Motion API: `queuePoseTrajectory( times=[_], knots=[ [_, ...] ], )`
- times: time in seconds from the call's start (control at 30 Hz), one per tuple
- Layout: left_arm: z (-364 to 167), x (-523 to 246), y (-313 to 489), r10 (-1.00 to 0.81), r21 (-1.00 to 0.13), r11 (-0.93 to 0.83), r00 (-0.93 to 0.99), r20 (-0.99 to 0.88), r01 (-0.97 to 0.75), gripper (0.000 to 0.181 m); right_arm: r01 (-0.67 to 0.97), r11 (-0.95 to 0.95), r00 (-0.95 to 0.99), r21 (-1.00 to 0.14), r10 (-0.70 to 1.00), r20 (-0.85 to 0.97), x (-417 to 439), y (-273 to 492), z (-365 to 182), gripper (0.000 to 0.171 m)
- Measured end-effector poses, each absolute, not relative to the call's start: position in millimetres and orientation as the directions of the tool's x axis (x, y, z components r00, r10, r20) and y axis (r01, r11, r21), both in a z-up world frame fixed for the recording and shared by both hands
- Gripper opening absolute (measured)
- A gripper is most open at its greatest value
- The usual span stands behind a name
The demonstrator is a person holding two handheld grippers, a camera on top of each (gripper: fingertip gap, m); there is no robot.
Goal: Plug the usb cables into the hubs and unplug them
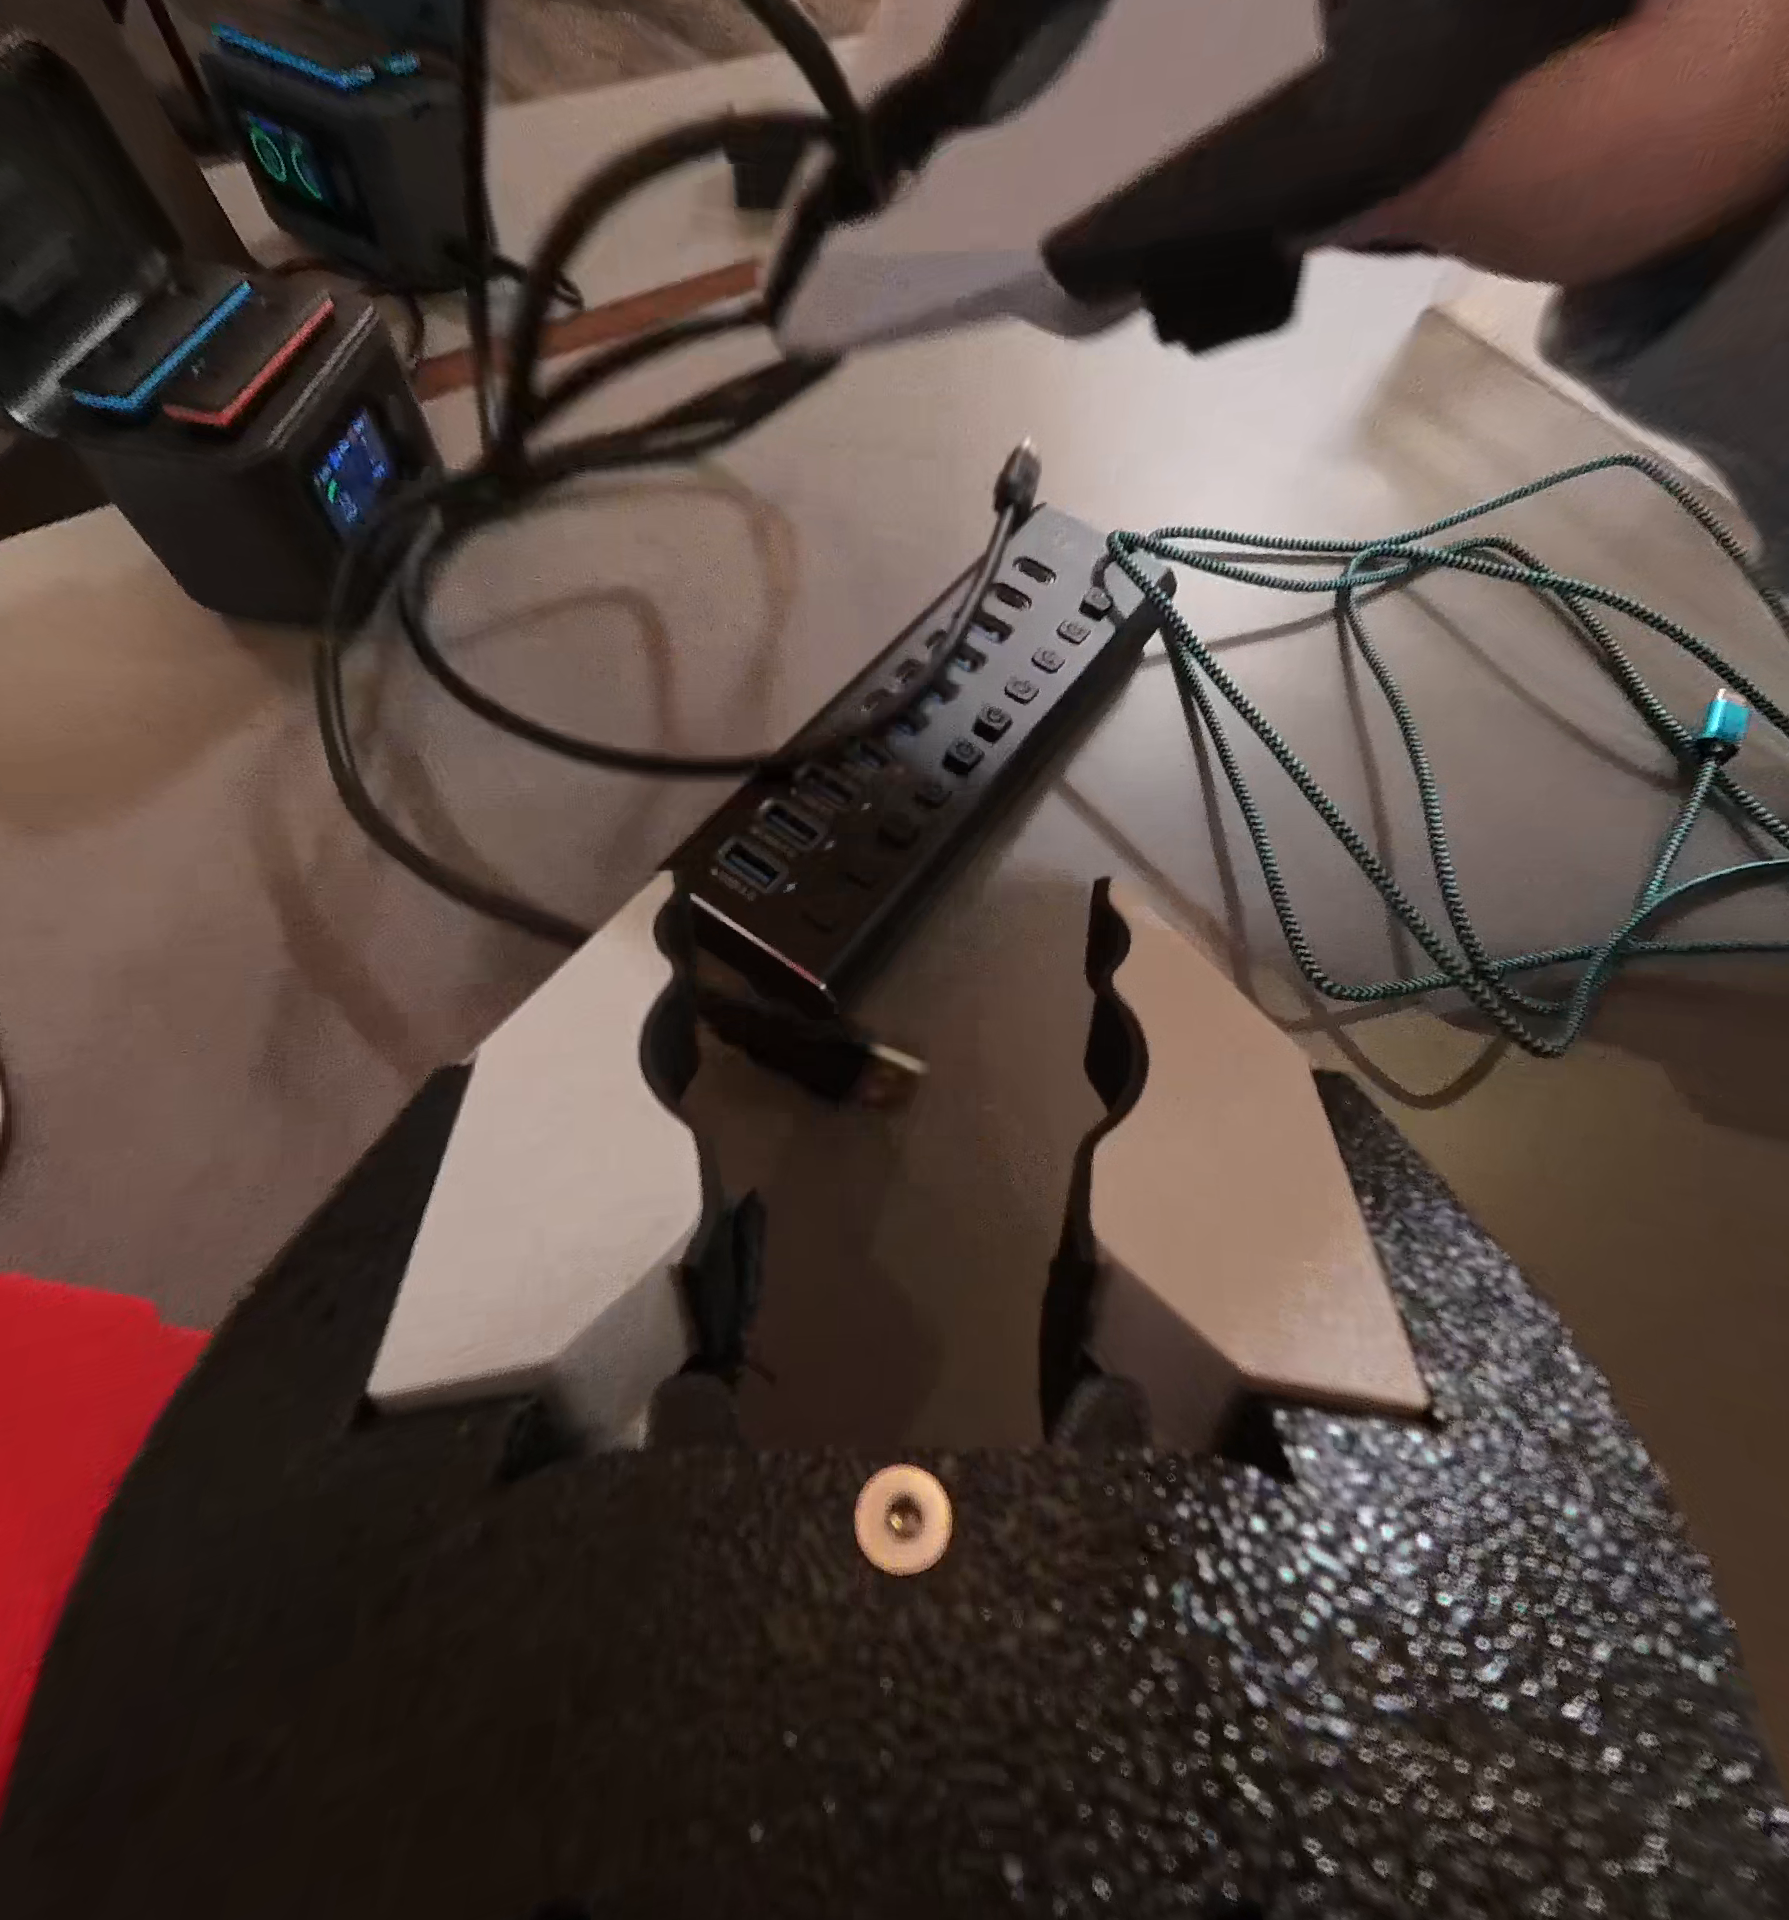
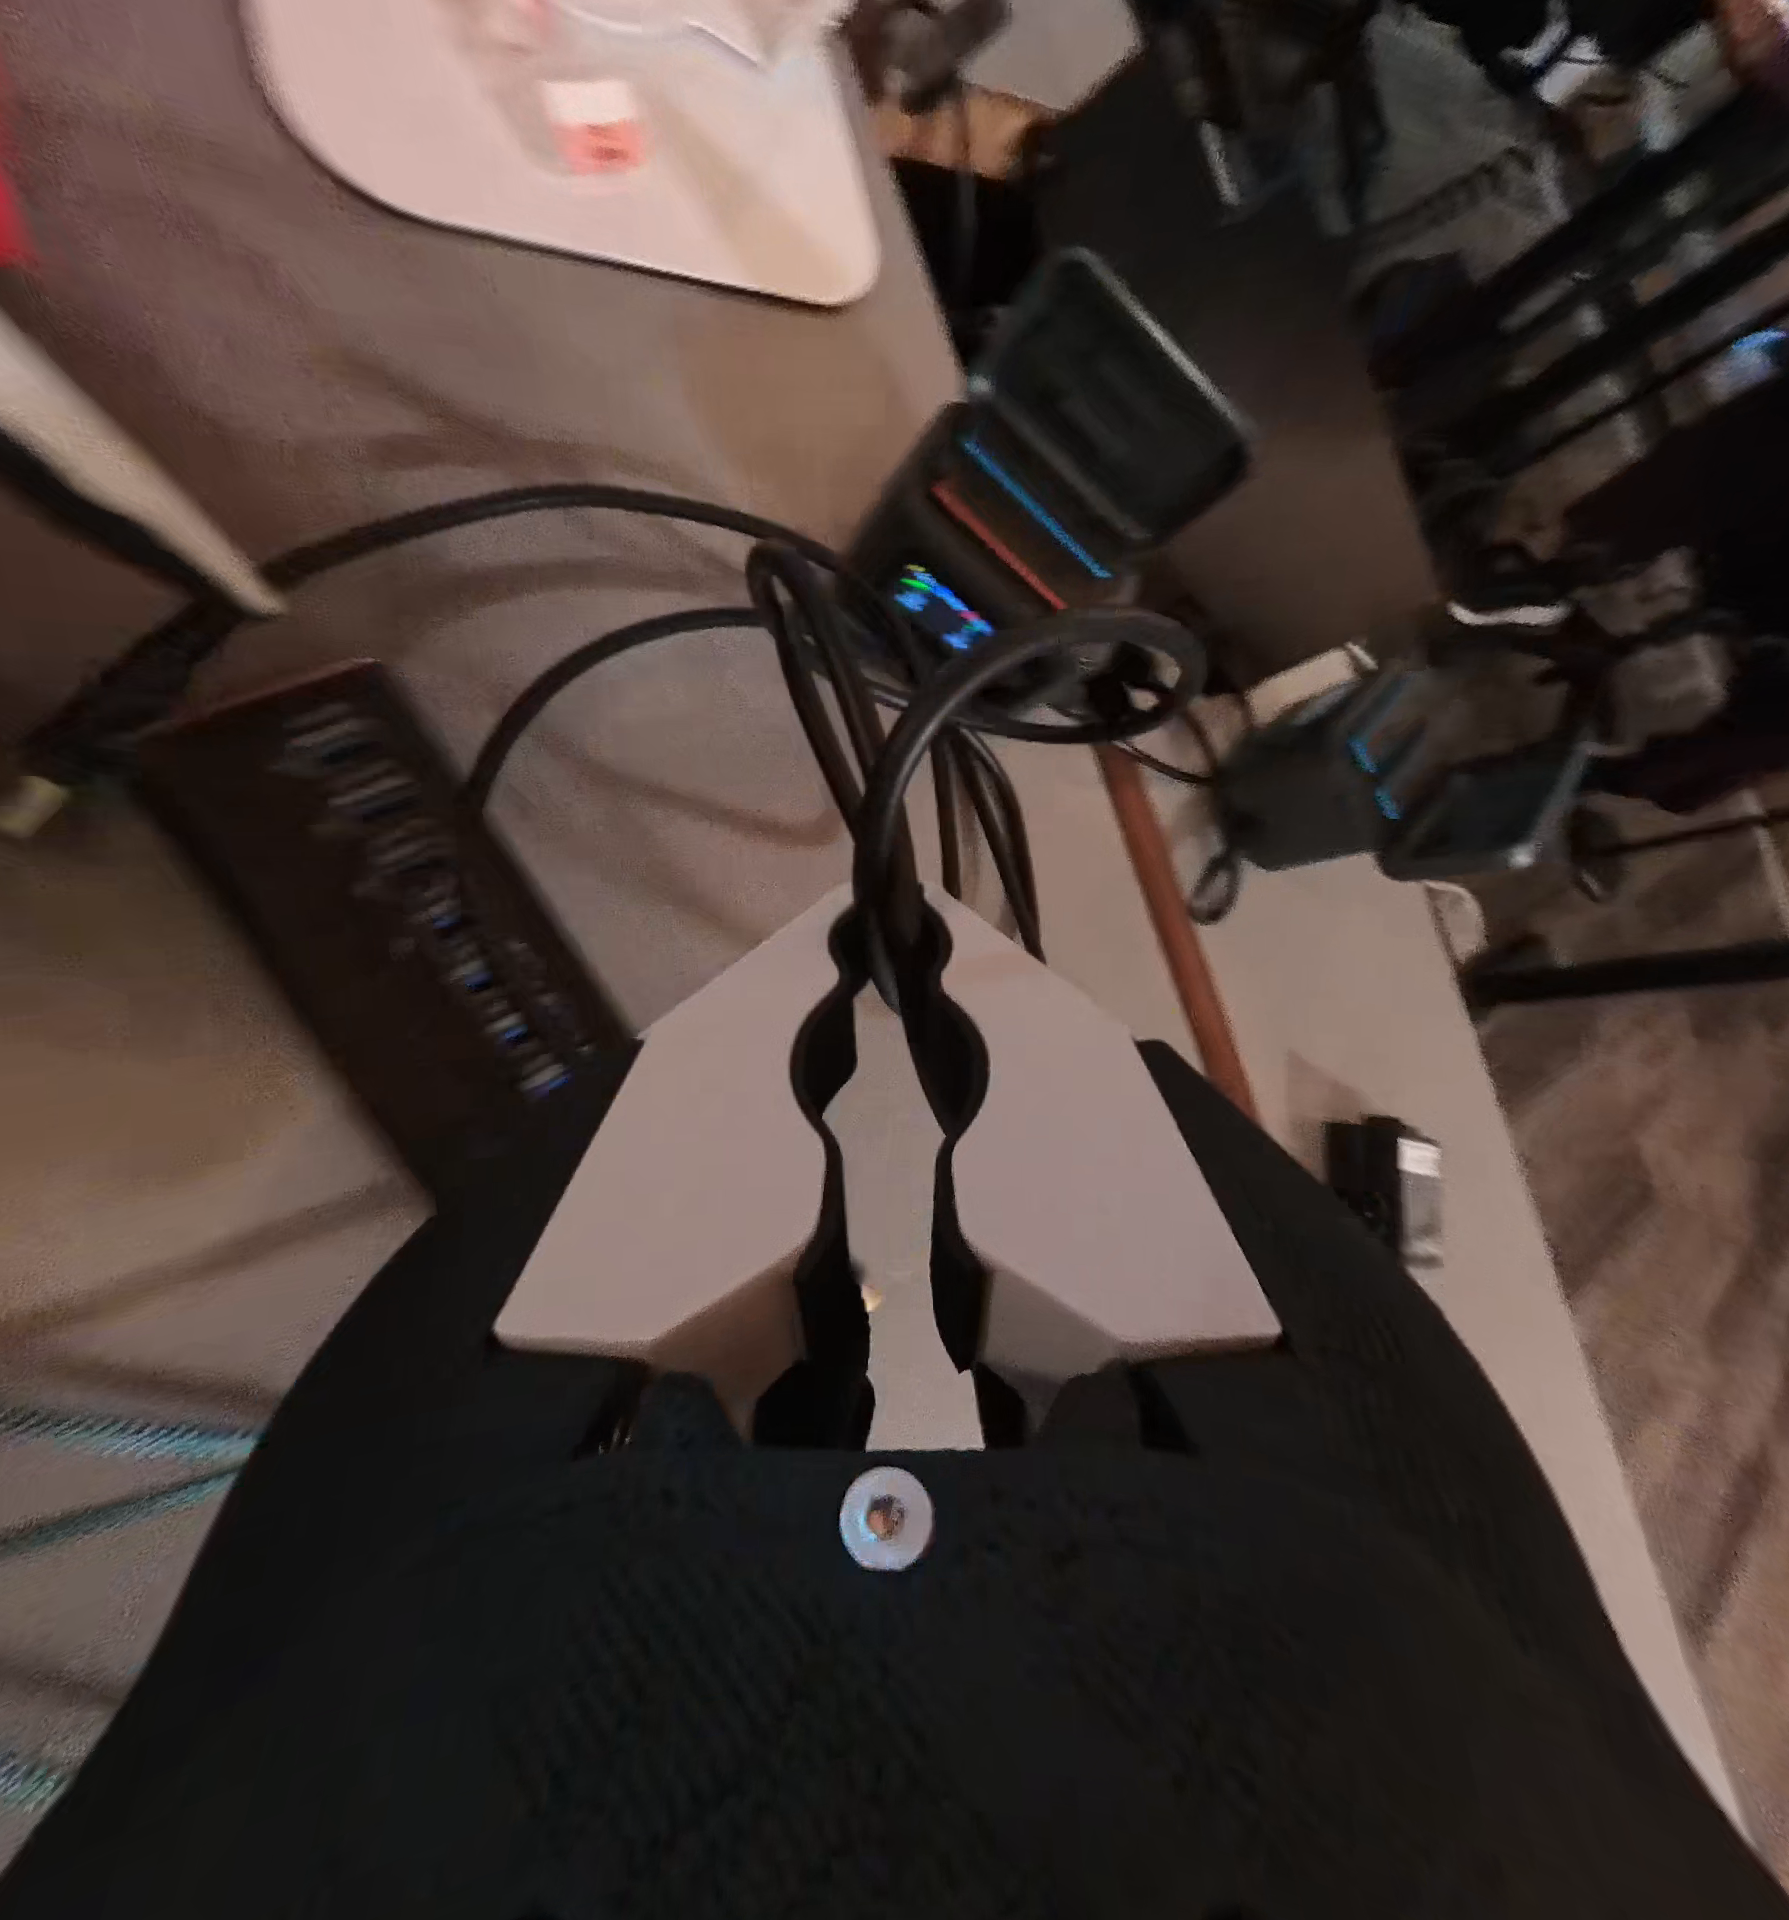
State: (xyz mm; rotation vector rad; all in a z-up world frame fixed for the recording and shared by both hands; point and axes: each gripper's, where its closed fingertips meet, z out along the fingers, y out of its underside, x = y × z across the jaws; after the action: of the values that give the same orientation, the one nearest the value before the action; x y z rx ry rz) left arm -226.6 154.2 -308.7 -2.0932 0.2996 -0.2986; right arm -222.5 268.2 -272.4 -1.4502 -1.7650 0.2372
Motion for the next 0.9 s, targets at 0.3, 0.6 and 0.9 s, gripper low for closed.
queuePoseTrajectory(
  times=[0.3, 0.6, 0.9],
  knots=[
    [-308, -229, 152, -0.327, -0.85, -0.519, 0.94, 0.098, -0.091, 0.071, 0.886, 0.216, 0.037, -0.409, 0.848, 0.528, -193, 330, -298, 0.004],
    [-310, -226, 153, -0.323, -0.848, -0.521, 0.942, 0.092, -0.096, 0.07, 0.959, 0.139, 0.007, -0.247, 0.86, 0.51, -88, 343, -281, 0.004],
    [-307, -224, 156, -0.326, -0.865, -0.484, 0.944, 0.039, -0.131, 0.065, 0.877, -0.292, 0.45, -0.381, 0.778, 0.438, -28, 336, -241, 0.052]
  ],
)
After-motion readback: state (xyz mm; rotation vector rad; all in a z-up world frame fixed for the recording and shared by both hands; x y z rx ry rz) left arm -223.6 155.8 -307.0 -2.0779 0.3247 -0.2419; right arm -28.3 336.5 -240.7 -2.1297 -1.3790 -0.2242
